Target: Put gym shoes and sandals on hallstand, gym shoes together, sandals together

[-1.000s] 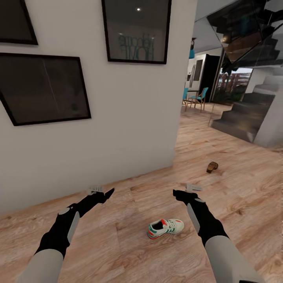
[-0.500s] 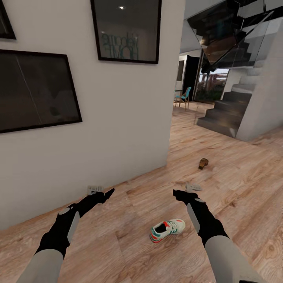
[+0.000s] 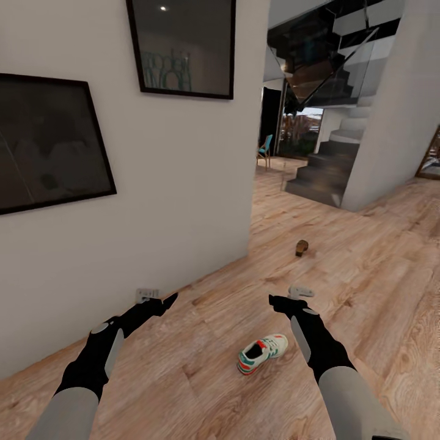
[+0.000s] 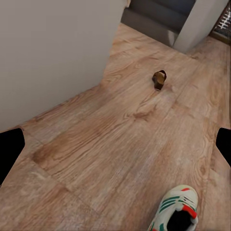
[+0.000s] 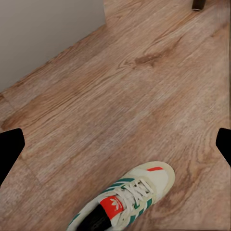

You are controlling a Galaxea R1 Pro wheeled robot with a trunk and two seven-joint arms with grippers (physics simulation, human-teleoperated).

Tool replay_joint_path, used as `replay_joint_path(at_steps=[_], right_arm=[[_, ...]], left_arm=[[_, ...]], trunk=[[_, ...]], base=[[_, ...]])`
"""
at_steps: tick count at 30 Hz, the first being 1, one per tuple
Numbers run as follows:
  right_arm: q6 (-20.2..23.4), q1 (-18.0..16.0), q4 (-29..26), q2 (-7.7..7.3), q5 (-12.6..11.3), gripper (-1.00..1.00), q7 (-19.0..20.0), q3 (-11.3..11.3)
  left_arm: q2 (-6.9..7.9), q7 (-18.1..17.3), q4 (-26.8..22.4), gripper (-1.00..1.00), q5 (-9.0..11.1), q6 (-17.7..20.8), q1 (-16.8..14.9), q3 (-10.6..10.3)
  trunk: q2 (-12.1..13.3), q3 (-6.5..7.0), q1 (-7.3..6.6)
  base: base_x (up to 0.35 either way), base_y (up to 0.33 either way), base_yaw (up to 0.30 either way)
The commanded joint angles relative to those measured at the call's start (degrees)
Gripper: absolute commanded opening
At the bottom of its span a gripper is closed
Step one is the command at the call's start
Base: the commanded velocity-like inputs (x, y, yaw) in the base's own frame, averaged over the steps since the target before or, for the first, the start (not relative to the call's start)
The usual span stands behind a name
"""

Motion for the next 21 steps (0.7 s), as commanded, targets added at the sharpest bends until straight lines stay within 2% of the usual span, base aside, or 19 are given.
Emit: replay_joint_path(at_steps=[1, 21], right_arm=[[0.3, 0.0, -0.1, 0.06, -0.1, 1.00, -0.1, -0.1], [0.3, -0.1, -0.1, 0.05, -0.1, 1.00, -0.1, -0.1]], left_arm=[[-0.07, -0.5, -0.1, 1.00, -0.2, 0.5, 0.0, 0.3], [-0.07, -0.5, -0.1, 1.00, -0.2, 0.5, 0.0, 0.3]], trunk=[[0.0, -0.06, 0.00], [0.0, -0.06, 0.00]], base=[[0.089, 0.308, -0.254], [0.116, 0.308, -0.254]])
